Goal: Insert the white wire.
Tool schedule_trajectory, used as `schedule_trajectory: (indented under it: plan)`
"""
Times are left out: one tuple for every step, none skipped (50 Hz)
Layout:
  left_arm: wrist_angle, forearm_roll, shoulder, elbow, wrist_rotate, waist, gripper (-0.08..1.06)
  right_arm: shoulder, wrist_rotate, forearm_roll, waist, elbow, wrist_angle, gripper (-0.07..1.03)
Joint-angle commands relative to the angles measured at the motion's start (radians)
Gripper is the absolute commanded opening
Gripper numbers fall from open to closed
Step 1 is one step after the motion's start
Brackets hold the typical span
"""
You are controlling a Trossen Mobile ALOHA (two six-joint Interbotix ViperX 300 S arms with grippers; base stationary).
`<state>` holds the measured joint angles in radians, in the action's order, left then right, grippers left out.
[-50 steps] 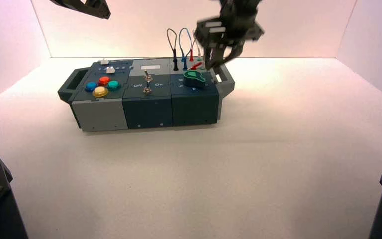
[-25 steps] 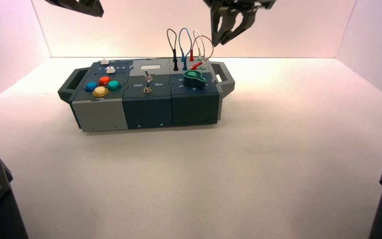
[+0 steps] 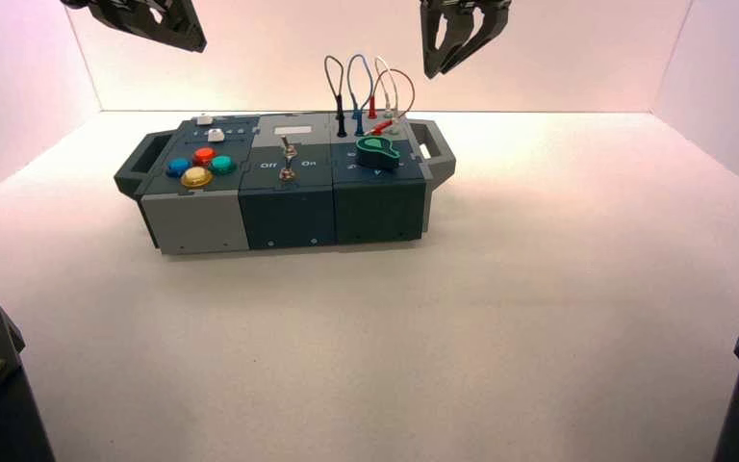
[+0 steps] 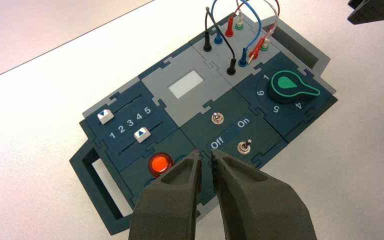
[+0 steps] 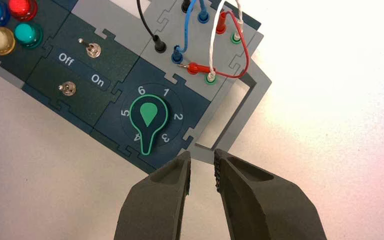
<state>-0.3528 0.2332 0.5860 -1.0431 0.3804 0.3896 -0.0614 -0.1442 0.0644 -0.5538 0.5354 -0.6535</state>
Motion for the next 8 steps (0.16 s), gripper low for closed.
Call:
schedule_trajectory:
  plan:
    - [0.009, -0.002, 0.006, 0.018, 0.002, -0.002, 0.13, -0.032, -0.003, -0.002, -0.002, -0.011, 0.009, 0.28]
    - [0.009, -0.002, 0.005, 0.018, 0.002, -0.003, 0.13, -0.032, -0.003, -0.002, -0.002, -0.009, 0.009, 0.28]
    - [0.009, -0.002, 0.006, 0.018, 0.002, -0.002, 0.13, -0.032, -0.003, -0.002, -0.002, -0.008, 0.009, 0.28]
    - [0.009, -0.002, 0.005, 0.018, 0.002, -0.002, 0.13, -0.032, -0.003, -0.002, -0.002, -0.008, 0.008, 0.28]
    - [0.009, -0.002, 0.005, 0.020, 0.002, -0.002, 0.13, -0.034, -0.003, 0.000, -0.002, -0.006, 0.008, 0.28]
    - [0.009, -0.002, 0.003, 0.020, 0.002, -0.002, 0.13, -0.037, -0.002, 0.002, -0.002, -0.006, 0.006, 0.28]
    - [0.009, -0.002, 0.005, 0.020, 0.002, -0.002, 0.13, -0.040, -0.002, 0.002, -0.002, -0.006, 0.005, 0.28]
    - [0.009, -0.002, 0.006, 0.020, 0.002, -0.002, 0.13, -0.040, -0.002, 0.002, -0.002, -0.006, 0.005, 0.28]
